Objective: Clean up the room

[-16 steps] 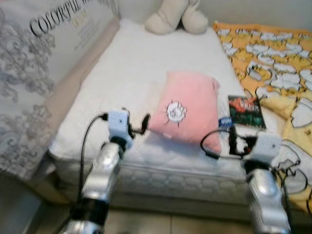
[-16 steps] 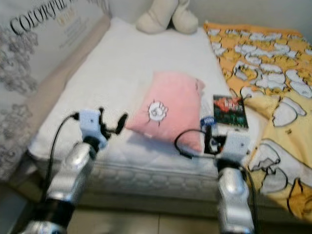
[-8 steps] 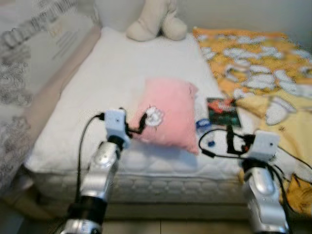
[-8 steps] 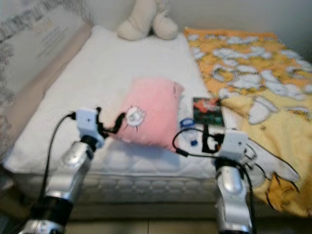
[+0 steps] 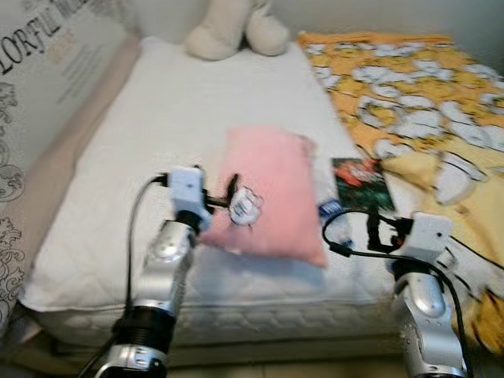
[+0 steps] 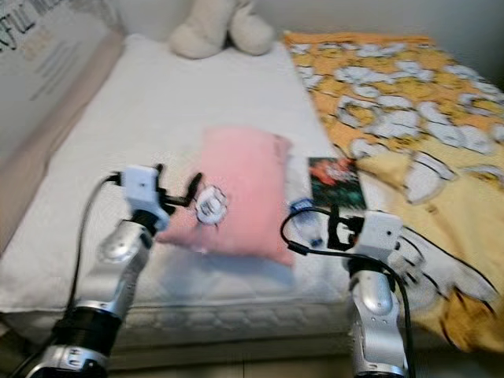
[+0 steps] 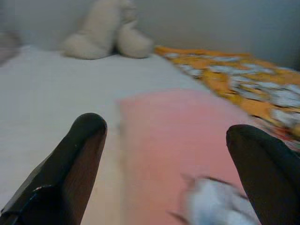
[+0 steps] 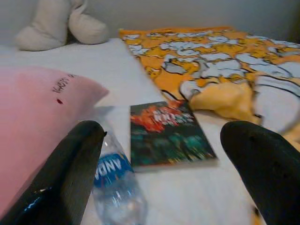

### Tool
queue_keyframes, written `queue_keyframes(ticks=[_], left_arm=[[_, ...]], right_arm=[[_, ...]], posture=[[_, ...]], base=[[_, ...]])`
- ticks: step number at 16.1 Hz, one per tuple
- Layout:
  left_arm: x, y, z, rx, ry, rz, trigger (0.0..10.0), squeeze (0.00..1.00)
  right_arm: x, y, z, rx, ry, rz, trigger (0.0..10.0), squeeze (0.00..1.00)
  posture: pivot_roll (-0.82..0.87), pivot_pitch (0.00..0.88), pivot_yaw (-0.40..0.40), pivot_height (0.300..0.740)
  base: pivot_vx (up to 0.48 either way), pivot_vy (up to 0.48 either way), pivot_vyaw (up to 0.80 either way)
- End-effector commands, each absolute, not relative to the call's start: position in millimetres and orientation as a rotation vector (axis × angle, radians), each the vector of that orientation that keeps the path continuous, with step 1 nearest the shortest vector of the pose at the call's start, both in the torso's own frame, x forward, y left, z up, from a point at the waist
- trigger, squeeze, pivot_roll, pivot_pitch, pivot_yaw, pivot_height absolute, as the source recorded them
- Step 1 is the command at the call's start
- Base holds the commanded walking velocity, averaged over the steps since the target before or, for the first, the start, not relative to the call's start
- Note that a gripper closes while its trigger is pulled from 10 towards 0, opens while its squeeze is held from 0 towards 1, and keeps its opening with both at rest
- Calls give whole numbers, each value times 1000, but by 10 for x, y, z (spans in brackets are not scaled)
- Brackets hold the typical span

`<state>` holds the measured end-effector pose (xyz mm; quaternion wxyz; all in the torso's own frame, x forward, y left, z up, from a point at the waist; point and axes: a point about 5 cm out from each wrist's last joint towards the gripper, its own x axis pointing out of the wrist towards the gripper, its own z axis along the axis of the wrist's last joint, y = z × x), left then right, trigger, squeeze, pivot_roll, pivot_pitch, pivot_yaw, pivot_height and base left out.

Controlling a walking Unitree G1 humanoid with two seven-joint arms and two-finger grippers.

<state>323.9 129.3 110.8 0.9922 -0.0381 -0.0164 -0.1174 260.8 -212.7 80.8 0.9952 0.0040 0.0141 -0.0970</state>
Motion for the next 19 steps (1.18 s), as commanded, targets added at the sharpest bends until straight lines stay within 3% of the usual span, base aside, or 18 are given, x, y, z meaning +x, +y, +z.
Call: queue_keyframes(ticks=[1,5,8,10,13,19], left_arm=[[3264,1305,1117,-63,-32,-209,10000,0],[3379,1344,1237,-42,-49,-188,10000,0],[3679,1383,1417,-55,20,-222,10000,0],[3777,1310,1467,-123,70,-305,10000,0],[3825,1304,1561,-43,23,-327,10000,0],[3693,1167,1288,-50,60,-353,10000,0]], right_arm=[[2656,-2136,858,25,23,-183,10000,0],[2728,-2063,942,94,10,-136,10000,0],[2891,-2188,1031,234,16,-172,10000,0],[2906,-2315,1124,158,-16,-225,10000,0],[2795,-2434,1078,48,15,-313,10000,0],[2688,-2377,993,1,47,-282,10000,0]], posture=[[-99,0,8,740],[-93,0,-1,740],[-94,0,4,740],[-104,0,15,740],[-125,0,37,740],[-151,0,36,740]], base=[[0,480,0],[0,120,0],[0,0,0],[0,0,0],[0,0,-233],[0,0,-660]])
